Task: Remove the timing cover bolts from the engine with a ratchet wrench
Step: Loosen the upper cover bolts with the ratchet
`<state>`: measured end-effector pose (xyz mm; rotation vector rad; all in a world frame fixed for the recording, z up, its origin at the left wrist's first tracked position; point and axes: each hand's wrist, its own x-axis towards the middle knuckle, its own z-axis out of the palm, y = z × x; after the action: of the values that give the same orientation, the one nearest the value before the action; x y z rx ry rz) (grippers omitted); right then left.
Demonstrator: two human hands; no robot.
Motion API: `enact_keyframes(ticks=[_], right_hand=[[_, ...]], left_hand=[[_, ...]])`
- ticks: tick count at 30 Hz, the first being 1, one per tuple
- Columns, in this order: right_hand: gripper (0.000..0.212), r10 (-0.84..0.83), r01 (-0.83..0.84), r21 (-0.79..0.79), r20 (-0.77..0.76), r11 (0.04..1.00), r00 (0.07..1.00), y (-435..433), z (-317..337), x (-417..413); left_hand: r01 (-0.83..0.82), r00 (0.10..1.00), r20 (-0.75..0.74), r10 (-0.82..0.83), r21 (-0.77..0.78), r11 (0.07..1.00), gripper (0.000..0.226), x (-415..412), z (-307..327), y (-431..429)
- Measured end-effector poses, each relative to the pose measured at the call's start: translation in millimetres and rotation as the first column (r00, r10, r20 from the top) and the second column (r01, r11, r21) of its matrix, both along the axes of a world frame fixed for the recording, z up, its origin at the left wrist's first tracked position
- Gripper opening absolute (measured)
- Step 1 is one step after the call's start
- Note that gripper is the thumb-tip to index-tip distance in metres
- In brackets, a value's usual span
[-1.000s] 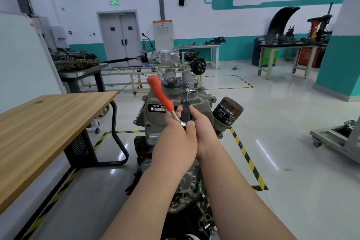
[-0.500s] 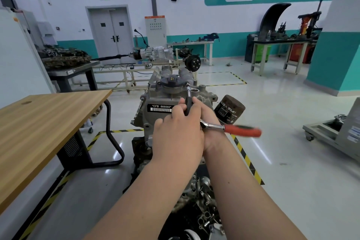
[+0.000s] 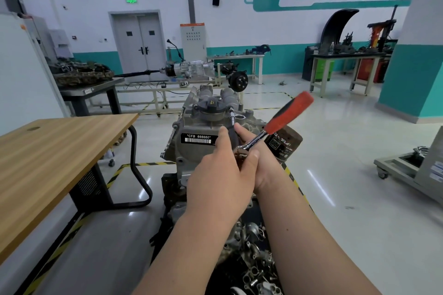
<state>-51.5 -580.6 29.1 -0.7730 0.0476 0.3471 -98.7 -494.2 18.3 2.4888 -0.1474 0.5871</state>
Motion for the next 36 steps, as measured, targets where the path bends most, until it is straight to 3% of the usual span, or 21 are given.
enact_keyframes(ticks=[3, 6, 8, 10, 13, 17, 20, 22, 25, 28, 31, 36], right_hand=[[0.048, -0.042, 0.043, -0.050, 0.010, 0.998, 0.999, 1, 0, -1], [0.054, -0.070, 0.073, -0.049, 0.057, 0.996, 0.996, 1, -5, 0], [0.056, -0.041, 0.044, -0.055, 0.040, 0.998, 0.998, 0, -4, -3], [0.044, -0.004, 0.003, -0.035, -0.012, 0.999, 1.000, 0, -2, -5], [0.036, 0.001, 0.000, 0.023, -0.058, 1.000, 0.998, 2, -1, -3], [0.037, 0.006, -0.003, 0.048, -0.071, 0.999, 0.997, 5, -6, 3], [0.038, 0.037, -0.029, 0.112, -0.071, 0.993, 0.997, 6, -9, 1], [0.037, 0.040, -0.033, 0.135, -0.052, 0.990, 0.998, 6, -11, 1], [0.038, 0.008, -0.004, 0.127, -0.030, 0.992, 1.000, 8, -14, 2], [0.044, -0.043, 0.043, 0.081, -0.003, 0.996, 0.999, 7, -14, 1], [0.045, -0.083, 0.082, 0.047, 0.024, 0.996, 0.996, 6, -16, 2], [0.031, -0.043, 0.043, 0.021, 0.000, 0.999, 0.999, 2, -17, 3]], left_hand=[[0.066, 0.997, -0.031, -0.075, -0.230, 0.971, 0.071, -2, -5, -4], [0.127, 0.982, -0.065, -0.175, -0.456, 0.881, 0.062, -2, -9, -9], [0.160, 0.958, -0.075, -0.276, -0.659, 0.735, 0.046, -1, -9, -13], [0.139, 0.936, -0.072, -0.343, -0.823, 0.550, 0.029, -1, -7, -16], [0.080, 0.911, -0.077, -0.405, -0.931, 0.357, 0.019, -2, -3, -19], [0.060, 0.892, -0.077, -0.445, -0.956, 0.287, 0.020, -2, -5, -18], [0.064, 0.914, -0.083, -0.397, -0.937, 0.343, 0.022, -1, -7, -17], [0.074, 0.940, -0.090, -0.329, -0.889, 0.452, 0.031, 2, -11, -16], [0.080, 0.970, -0.099, -0.221, -0.731, 0.678, 0.042, 2, -13, -12], [0.078, 0.982, -0.092, -0.165, -0.598, 0.797, 0.052, 0, -14, -10], [0.068, 0.989, -0.096, -0.110, -0.363, 0.929, 0.063, -3, -12, -6], [0.093, 0.996, 0.032, -0.089, -0.129, 0.987, 0.059, -4, -5, -1]])
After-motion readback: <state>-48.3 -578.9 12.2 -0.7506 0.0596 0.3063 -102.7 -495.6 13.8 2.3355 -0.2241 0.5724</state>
